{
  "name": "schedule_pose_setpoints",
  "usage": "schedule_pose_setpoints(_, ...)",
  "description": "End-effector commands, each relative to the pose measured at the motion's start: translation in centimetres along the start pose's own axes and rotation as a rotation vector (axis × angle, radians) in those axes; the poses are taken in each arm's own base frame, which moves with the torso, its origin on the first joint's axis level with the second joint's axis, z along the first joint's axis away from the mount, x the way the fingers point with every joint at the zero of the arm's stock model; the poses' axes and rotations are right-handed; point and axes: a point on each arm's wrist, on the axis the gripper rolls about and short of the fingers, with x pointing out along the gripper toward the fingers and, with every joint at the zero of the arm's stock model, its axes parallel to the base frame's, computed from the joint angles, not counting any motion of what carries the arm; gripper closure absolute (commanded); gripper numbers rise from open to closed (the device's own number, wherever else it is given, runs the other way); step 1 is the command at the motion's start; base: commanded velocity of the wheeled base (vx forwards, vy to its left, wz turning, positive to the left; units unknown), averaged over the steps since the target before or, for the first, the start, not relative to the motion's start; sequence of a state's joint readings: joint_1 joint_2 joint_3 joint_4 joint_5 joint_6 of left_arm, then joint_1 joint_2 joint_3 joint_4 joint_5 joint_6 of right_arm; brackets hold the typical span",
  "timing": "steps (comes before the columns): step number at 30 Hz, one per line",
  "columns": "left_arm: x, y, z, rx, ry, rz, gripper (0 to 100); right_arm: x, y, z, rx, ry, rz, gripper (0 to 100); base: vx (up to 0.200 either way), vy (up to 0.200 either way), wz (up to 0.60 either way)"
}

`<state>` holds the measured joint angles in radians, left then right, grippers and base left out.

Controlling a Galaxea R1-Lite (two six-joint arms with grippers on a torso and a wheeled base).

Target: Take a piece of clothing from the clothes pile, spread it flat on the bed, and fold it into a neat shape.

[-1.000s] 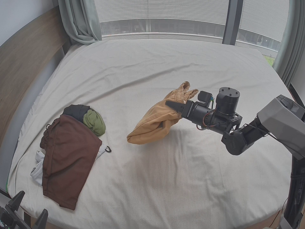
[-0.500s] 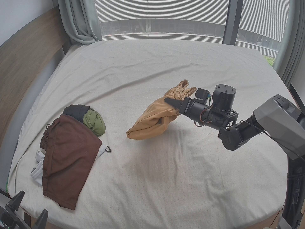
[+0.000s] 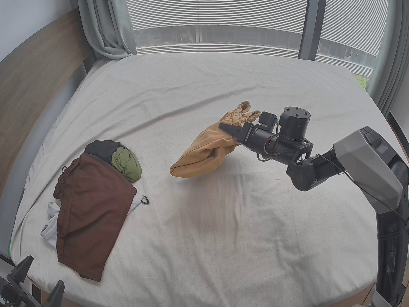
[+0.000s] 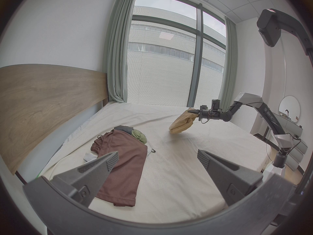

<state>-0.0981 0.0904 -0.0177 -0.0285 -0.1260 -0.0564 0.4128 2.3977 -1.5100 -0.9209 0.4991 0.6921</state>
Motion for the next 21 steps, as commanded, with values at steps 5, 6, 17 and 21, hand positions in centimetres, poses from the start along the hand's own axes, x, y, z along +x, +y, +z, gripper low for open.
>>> schedule_pose_setpoints(5,0.0,0.0,-0.1,-0.001,0.003,0.0,0,1.5,-2.2,-1.0,0.013,0.004,0.006,100,0.0,0.0,0.0)
schedule_pose_setpoints(6,0.0,0.0,-0.1,-0.001,0.003,0.0,0,1.6,-2.7,-1.5,0.019,0.011,-0.003,100,0.0,0.0,0.0)
schedule_pose_setpoints(17,0.0,0.0,-0.1,-0.001,0.003,0.0,0,-2.3,-7.4,-4.9,0.066,0.041,-0.112,100,0.0,0.0,0.0)
schedule_pose_setpoints(21,0.0,0.0,-0.1,-0.001,0.003,0.0,0,-3.8,-8.4,-6.3,0.082,0.05,-0.14,100,0.0,0.0,0.0)
